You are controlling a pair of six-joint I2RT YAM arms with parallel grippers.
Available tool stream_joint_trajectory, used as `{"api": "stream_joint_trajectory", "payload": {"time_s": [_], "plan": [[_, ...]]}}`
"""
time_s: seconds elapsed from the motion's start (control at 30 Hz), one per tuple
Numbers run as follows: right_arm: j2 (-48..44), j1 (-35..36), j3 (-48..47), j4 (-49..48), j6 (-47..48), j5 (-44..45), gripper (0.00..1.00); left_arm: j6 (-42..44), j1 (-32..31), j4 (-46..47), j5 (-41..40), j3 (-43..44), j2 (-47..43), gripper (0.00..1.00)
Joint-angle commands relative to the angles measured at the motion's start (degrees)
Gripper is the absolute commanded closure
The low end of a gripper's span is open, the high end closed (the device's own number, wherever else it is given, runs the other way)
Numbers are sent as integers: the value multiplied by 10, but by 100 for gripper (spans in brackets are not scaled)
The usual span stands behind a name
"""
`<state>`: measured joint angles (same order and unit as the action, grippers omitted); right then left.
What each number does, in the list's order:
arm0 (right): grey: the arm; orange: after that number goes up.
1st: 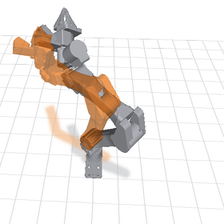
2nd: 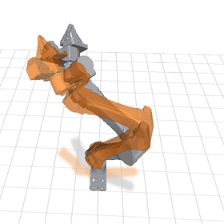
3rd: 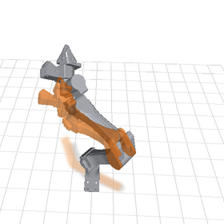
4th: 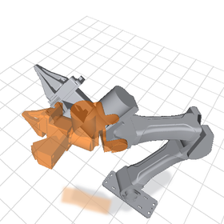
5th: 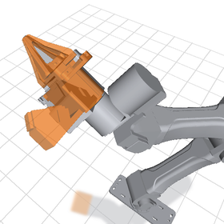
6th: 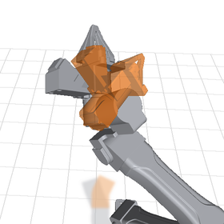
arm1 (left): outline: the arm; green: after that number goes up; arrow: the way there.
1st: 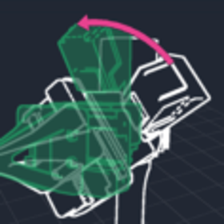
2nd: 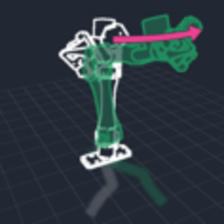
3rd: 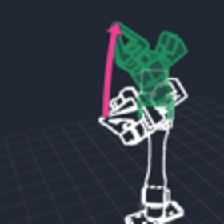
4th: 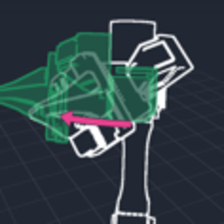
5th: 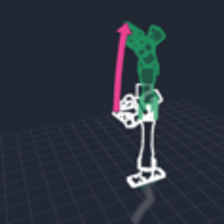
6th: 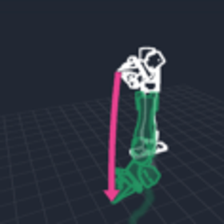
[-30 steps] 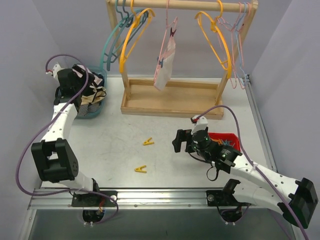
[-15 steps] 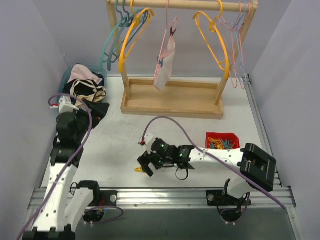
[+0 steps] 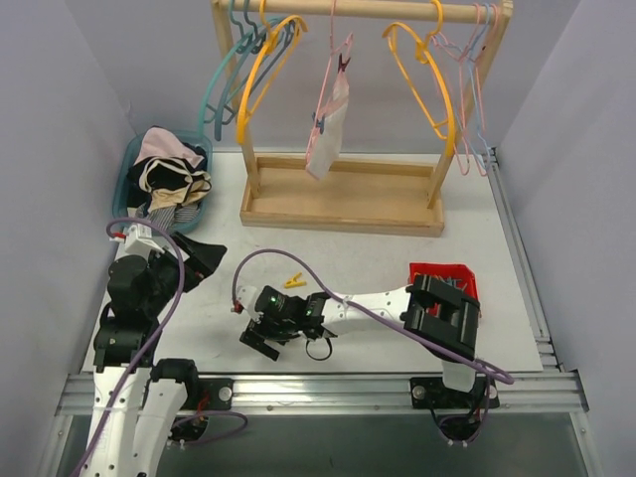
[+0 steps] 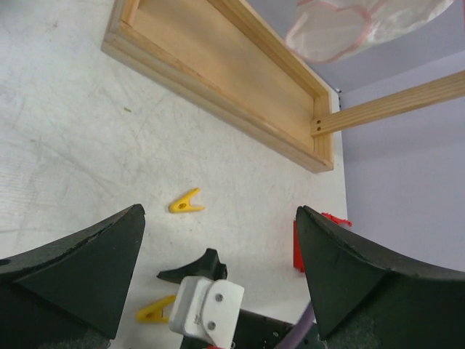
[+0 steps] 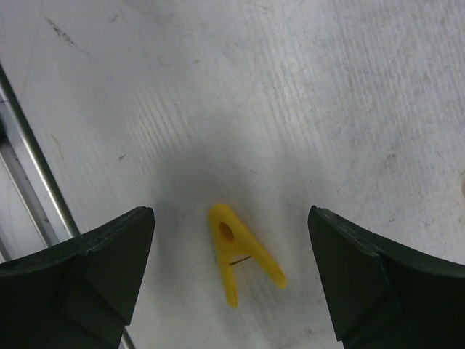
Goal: Remove the underwear clipped to the hanger
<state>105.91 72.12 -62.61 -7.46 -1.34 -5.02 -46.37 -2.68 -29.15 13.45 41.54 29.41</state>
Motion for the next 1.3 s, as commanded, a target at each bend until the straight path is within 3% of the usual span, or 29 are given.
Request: {"api": "stream_joint_trajectory", "payload": {"time_s": [0.0,0.13,0.27,0.37,0.4,0.5,0.67,0.83,1.0,1.13,1.27], "plan": [[15,4,-23,42,27,31,11,29,0,-41,10,14,-23,6],[6,4,-6,48,18,47,15,44,0,-63,3,23,-40,6],[8,0,-1,62,13,48,26,51,1,-68,0,23,-41,6],[19,-1,-2,65,13,44,43,54,1,-72,-1,23,-36,6],[23,-3,-5,68,13,40,56,57,1,-77,-2,25,-34,6],[32,-8,-8,72,-6,32,78,67,0,-90,-5,34,-35,6],[2,-27,5,92,-44,83,100,85,1,-113,-19,51,-37,6],[-98,-75,54,111,-131,197,100,93,1,-125,-13,67,-38,6],[-285,-133,114,193,-275,406,100,89,0,-122,3,59,-41,6],[-360,-202,115,259,-335,467,100,76,0,-109,16,39,-37,6],[-388,-317,129,307,-373,468,100,70,1,-104,19,32,-28,6]]}}
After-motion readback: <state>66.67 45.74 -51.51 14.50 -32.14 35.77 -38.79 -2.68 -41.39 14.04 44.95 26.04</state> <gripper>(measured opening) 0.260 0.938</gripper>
